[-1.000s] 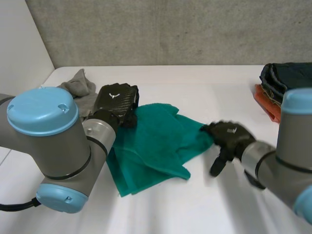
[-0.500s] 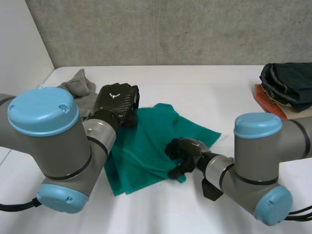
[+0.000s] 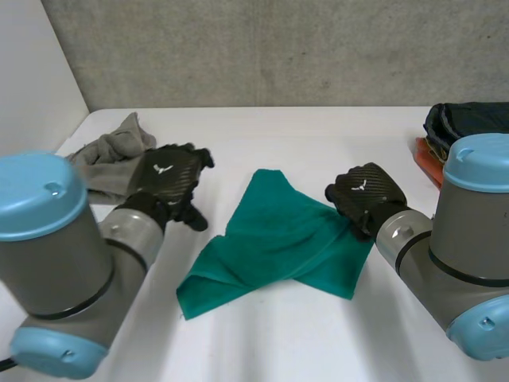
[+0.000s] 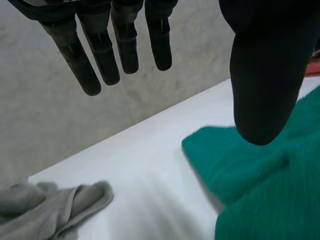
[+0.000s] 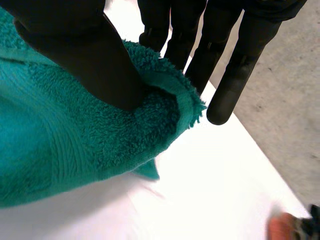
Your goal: Fold the laundry.
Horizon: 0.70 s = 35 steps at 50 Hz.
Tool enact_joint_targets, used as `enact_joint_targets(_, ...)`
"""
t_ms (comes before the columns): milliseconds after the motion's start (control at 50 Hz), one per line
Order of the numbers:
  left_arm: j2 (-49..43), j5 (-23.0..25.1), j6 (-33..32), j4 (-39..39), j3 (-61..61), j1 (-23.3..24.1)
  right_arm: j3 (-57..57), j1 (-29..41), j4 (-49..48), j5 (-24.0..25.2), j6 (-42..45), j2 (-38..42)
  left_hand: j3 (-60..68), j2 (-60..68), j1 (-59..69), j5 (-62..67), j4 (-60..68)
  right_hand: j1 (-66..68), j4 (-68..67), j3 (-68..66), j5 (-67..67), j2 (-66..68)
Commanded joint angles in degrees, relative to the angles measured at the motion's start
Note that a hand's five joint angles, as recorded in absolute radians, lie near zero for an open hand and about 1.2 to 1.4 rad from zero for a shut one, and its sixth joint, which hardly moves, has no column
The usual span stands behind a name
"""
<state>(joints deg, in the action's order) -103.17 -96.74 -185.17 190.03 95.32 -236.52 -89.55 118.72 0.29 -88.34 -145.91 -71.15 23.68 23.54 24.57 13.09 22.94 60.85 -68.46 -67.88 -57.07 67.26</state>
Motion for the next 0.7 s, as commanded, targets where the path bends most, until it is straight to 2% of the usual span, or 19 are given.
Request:
enact_joint_targets(20, 2.0, 6.4, -0.2, 0.0, 9.3, -4.3, 0.5, 0.4, -0.4, -2.0, -0.4, -0.2, -0.5, -0.4, -1.4, 0.1, 0.2, 19.2, -11.5, -12.1, -12.9, 12.7)
enact_joint_targets(140, 1.2, 10.1, -0.3, 0.6, 12.4, -6.5, 1.6, 0.2, -0.4, -2.0, -0.3, -0.3, 0.2, 0.3, -0.7, 0.7, 0.9, 19.2, -11.5, -12.1, -12.9, 12.7)
enact_joint_targets(280, -2.6, 10.3, -0.4, 0.6, 11.8, -6.6, 2.2, -0.1, -0.3, -2.0, -0.4, -0.6, 2.0, 2.1, 1.1, 2.6, 2.7, 19.2, -11.5, -12.1, -12.9, 12.7)
enact_joint_targets(460, -6.9, 10.3, -0.5, 1.1, 9.8, -6.4, 2.3, -0.4, -0.4, -2.2, -0.4, -0.7, 10.9, 11.1, 10.0, 11.5, 11.7, 19.2, -11.5, -12.1, -12.9, 12.7)
enact_joint_targets(700, -11.8, 10.2, -0.5, 1.1, 7.0, -5.8, 3.0, -0.4, -0.5, -2.4, -2.4, -0.9, 11.3, 11.4, 10.4, 11.9, 12.0, 19.2, -11.5, -12.1, -12.9, 12.7)
